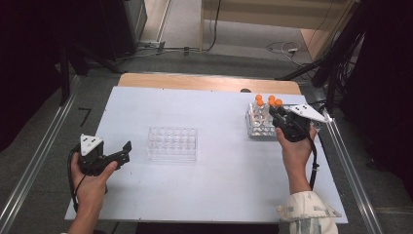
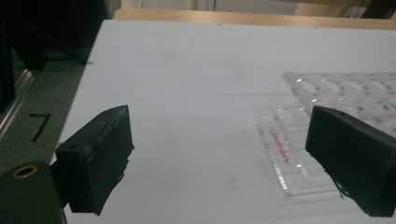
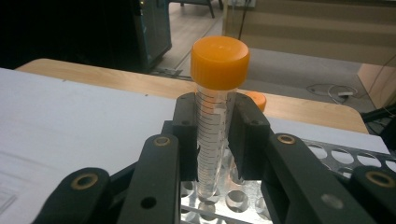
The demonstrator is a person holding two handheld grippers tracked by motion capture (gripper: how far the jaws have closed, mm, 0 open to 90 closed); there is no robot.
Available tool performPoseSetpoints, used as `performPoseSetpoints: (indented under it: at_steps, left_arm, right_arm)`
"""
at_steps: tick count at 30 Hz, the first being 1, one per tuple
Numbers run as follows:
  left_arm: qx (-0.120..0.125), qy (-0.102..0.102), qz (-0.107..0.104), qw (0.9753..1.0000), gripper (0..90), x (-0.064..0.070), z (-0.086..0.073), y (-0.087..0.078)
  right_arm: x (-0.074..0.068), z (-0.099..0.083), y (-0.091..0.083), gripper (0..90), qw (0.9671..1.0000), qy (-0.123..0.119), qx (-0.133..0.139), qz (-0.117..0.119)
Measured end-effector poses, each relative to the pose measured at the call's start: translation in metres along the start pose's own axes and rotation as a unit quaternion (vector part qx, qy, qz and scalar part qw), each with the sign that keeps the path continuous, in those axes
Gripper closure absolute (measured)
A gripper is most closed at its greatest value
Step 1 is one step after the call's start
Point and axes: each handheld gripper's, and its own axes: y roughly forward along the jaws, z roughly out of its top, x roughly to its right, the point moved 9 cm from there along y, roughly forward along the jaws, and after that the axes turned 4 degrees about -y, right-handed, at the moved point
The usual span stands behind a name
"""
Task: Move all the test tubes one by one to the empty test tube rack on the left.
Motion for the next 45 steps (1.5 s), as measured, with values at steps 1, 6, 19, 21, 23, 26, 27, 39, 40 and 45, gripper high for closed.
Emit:
performPoseSetpoints:
  at_steps: [1, 6, 19, 21, 23, 26, 27, 39, 40, 45]
  left_arm:
    - [0.0, 0.0, 0.0, 1.0, 8.2, 0.0, 0.0, 0.0]
    - [0.003, 0.018, -0.033, 0.9993, 8.3, 0.033, 0.018, 0.005]
    - [0.003, 0.059, -0.103, 0.9929, 11.2, 0.11, 0.04, 0.018]
    - [0.001, 0.065, -0.114, 0.9914, 11.8, 0.122, 0.041, 0.021]
    - [0.0, 0.072, -0.13, 0.9888, 12.0, 0.141, 0.042, 0.026]
    - [-0.001, 0.08, -0.137, 0.9874, 12.0, 0.152, 0.043, 0.029]
    - [-0.005, 0.089, -0.145, 0.9855, 12.0, 0.165, 0.043, 0.033]
    - [-0.008, 0.118, -0.187, 0.9752, 17.4, 0.223, 0.044, 0.045]
    - [-0.008, 0.119, -0.191, 0.9744, 18.6, 0.227, 0.044, 0.045]
    - [-0.011, 0.135, -0.192, 0.972, 22.1, 0.239, 0.038, 0.055]
  right_arm:
    - [-0.002, 0.001, -0.002, 71.3, 1.0, -0.001, 0.0, 0.003]
    - [-0.018, 0.002, -0.006, 71.3, 0.9996, -0.013, 0.003, 0.024]
    - [-0.076, -0.007, -0.001, 71.3, 0.9955, -0.041, -0.008, 0.085]
    - [-0.083, -0.008, 0.001, 71.3, 0.9948, -0.044, -0.009, 0.091]
    - [-0.089, -0.01, 0.003, 71.3, 0.9943, -0.045, -0.012, 0.096]
    - [-0.096, -0.013, 0.005, 71.3, 0.9935, -0.05, -0.017, 0.101]
    - [-0.103, -0.018, 0.008, 71.3, 0.9925, -0.053, -0.023, 0.107]
    - [-0.139, -0.038, 0.018, 71.3, 0.986, -0.073, -0.048, 0.141]
    - [-0.14, -0.039, 0.019, 71.3, 0.9855, -0.076, -0.048, 0.144]
    - [-0.146, -0.044, 0.019, 71.3, 0.9838, -0.078, -0.054, 0.152]
